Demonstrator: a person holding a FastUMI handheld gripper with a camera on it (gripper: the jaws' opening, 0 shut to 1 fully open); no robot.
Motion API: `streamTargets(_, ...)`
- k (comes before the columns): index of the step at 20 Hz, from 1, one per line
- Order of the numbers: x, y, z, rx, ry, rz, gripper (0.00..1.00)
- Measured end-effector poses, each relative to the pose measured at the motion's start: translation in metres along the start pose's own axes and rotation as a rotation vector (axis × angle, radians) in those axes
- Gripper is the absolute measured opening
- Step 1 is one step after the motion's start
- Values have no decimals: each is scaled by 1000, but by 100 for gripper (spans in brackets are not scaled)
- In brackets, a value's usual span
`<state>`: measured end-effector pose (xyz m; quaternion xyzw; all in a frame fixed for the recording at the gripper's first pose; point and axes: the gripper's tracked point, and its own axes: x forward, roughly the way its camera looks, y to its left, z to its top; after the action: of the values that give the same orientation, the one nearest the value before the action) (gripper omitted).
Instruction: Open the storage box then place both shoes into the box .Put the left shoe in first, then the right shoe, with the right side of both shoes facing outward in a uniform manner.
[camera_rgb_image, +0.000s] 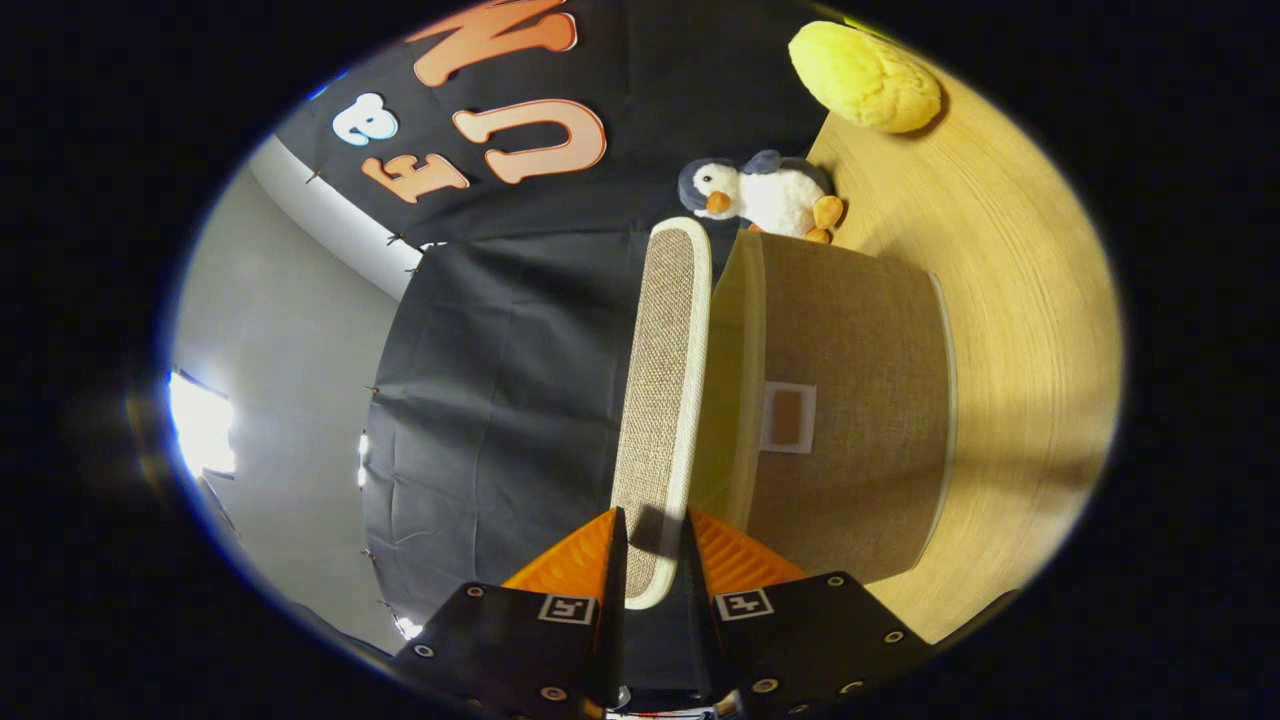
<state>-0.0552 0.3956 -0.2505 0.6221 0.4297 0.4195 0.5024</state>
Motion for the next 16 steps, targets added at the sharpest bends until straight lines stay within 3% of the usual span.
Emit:
streamTargets(11,78,115,-1,-248,60,24,25)
streamTargets(16,141,127,-10,-379,115,-79,26)
